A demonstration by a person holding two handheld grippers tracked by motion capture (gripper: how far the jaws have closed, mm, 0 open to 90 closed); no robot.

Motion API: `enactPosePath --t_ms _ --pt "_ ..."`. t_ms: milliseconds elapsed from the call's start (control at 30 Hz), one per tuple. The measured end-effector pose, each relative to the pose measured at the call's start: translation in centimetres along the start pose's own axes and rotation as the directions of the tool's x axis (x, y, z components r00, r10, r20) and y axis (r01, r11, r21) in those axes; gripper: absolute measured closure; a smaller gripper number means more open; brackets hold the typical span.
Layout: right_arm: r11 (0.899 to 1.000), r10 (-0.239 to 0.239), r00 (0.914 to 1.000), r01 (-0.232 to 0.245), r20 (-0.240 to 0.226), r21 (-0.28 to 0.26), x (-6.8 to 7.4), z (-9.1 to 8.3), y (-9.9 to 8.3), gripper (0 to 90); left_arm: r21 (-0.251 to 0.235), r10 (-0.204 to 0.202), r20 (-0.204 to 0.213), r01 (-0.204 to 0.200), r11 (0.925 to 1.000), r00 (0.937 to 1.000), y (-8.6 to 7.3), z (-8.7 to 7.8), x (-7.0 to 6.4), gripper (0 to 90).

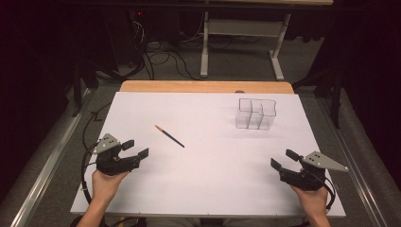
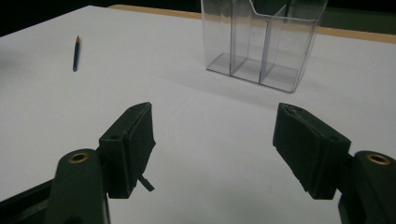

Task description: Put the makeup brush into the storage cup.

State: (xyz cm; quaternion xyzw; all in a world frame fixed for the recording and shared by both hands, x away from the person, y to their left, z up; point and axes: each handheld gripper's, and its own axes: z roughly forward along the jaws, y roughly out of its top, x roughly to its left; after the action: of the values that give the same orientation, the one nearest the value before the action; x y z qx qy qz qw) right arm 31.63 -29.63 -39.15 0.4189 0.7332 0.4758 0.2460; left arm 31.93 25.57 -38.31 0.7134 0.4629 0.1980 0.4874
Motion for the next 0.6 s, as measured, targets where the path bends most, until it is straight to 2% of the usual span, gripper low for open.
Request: enactPosePath --t_ms 233,433,600 --pt "1.000 0.007 1.0000 -0.007 -0.002 0.002 0.00 -0.06 -0.10 30.7 0.006 0.005 -0.001 -0.005 1.0000 1.0000 -0.05 0.01 -0.01 30.0" --pt "1.000 -0.009 0.9999 0.009 -0.010 0.009 0.23 0.12 -0.15 30.7 0.005 -0.003 0.002 0.003 1.0000 1.0000 -0.06 0.00 0.07 29.9" --pt "1.000 0.001 1.0000 -0.001 -0.007 0.004 0.11 -0.05 -0.19 30.7 0.007 -0.003 0.002 0.003 1.0000 1.0000 -0.07 0.05 0.04 29.8"
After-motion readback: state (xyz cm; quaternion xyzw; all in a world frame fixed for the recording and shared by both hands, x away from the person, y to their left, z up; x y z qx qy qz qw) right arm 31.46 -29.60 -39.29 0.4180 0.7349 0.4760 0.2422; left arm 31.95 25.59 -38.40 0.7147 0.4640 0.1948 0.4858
